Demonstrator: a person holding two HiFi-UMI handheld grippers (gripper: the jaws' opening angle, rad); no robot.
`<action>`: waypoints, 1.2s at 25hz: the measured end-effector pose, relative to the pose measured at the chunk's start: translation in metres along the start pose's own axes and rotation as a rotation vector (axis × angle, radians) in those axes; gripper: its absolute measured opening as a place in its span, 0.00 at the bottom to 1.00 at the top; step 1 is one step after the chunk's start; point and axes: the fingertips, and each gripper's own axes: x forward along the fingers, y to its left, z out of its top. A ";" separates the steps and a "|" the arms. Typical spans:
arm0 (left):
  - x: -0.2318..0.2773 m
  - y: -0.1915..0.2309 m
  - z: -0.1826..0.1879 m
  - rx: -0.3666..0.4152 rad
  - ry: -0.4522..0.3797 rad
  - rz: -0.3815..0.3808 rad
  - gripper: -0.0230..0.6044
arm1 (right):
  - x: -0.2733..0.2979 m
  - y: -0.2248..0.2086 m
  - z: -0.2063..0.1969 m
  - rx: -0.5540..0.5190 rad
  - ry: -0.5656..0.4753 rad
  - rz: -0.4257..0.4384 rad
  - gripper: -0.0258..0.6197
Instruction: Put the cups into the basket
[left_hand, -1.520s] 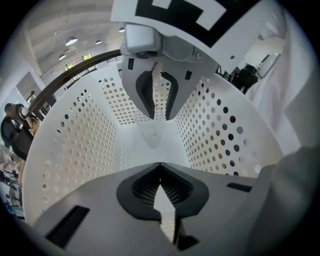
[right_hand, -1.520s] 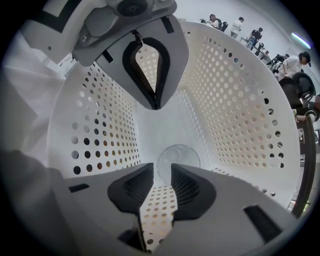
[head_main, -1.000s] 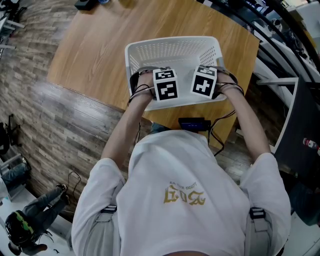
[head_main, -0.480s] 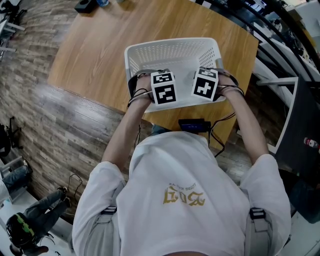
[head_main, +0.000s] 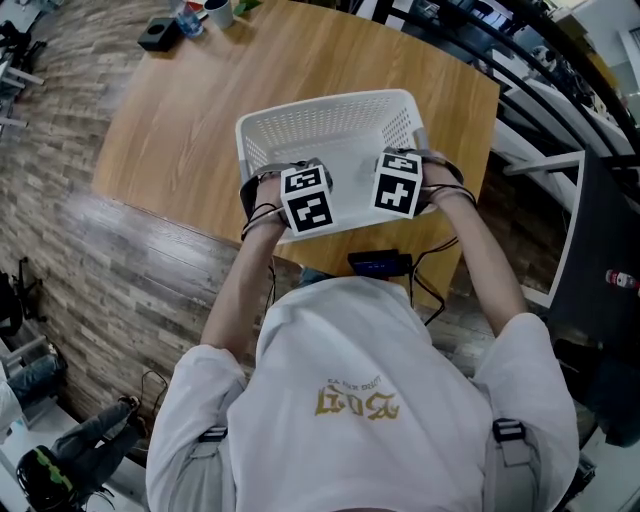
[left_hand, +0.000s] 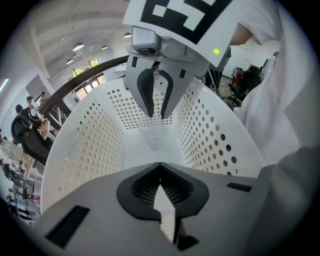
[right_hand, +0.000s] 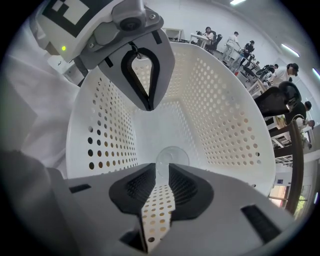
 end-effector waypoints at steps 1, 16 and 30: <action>-0.001 0.000 0.000 -0.003 -0.002 0.003 0.05 | -0.001 0.000 0.000 0.003 -0.005 -0.001 0.17; -0.014 0.002 0.001 -0.048 -0.036 0.025 0.05 | -0.009 0.003 0.001 0.029 -0.057 0.002 0.11; -0.020 0.005 0.002 -0.065 -0.057 0.034 0.05 | -0.016 0.003 0.003 0.050 -0.097 0.013 0.07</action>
